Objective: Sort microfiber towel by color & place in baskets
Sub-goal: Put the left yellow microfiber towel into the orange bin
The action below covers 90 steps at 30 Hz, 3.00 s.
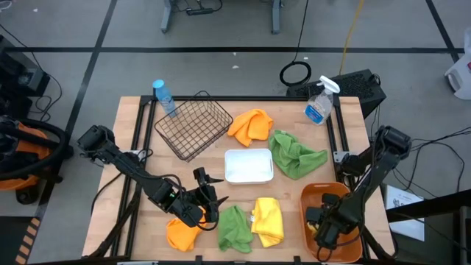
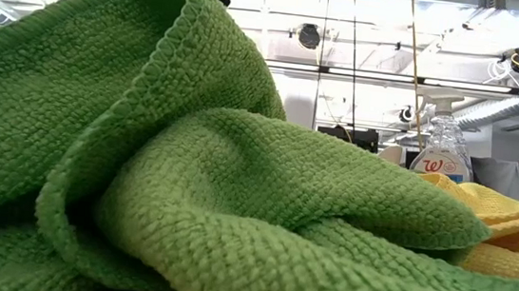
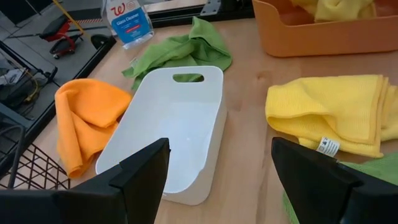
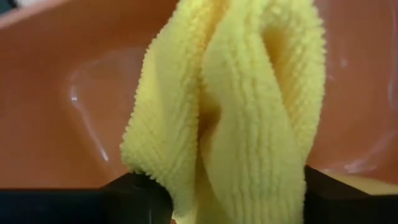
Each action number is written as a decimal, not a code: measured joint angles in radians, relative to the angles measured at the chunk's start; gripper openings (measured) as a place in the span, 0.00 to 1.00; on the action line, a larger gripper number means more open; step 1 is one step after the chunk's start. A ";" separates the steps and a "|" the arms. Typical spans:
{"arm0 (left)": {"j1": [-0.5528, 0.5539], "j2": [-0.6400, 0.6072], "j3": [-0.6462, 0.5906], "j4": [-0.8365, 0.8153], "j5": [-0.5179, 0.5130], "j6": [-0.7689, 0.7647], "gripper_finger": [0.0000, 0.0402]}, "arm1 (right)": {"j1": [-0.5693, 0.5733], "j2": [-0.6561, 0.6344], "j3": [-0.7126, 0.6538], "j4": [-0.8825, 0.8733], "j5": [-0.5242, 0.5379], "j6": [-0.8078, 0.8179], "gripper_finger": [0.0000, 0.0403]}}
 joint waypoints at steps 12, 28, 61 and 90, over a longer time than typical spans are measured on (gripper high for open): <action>0.000 0.000 0.000 0.000 0.029 -0.001 0.72 | 0.003 -0.017 0.068 -0.126 0.052 0.126 0.55; 0.000 0.001 0.000 0.000 0.035 0.000 0.72 | 0.021 -0.018 0.076 -0.121 -0.029 0.100 0.81; 0.000 0.001 0.000 0.036 0.035 -0.007 0.72 | 0.015 -0.019 0.242 -0.388 0.140 0.022 0.78; -0.006 0.001 0.000 0.053 0.058 -0.008 0.72 | 0.150 -0.016 0.268 -0.429 0.295 0.086 0.78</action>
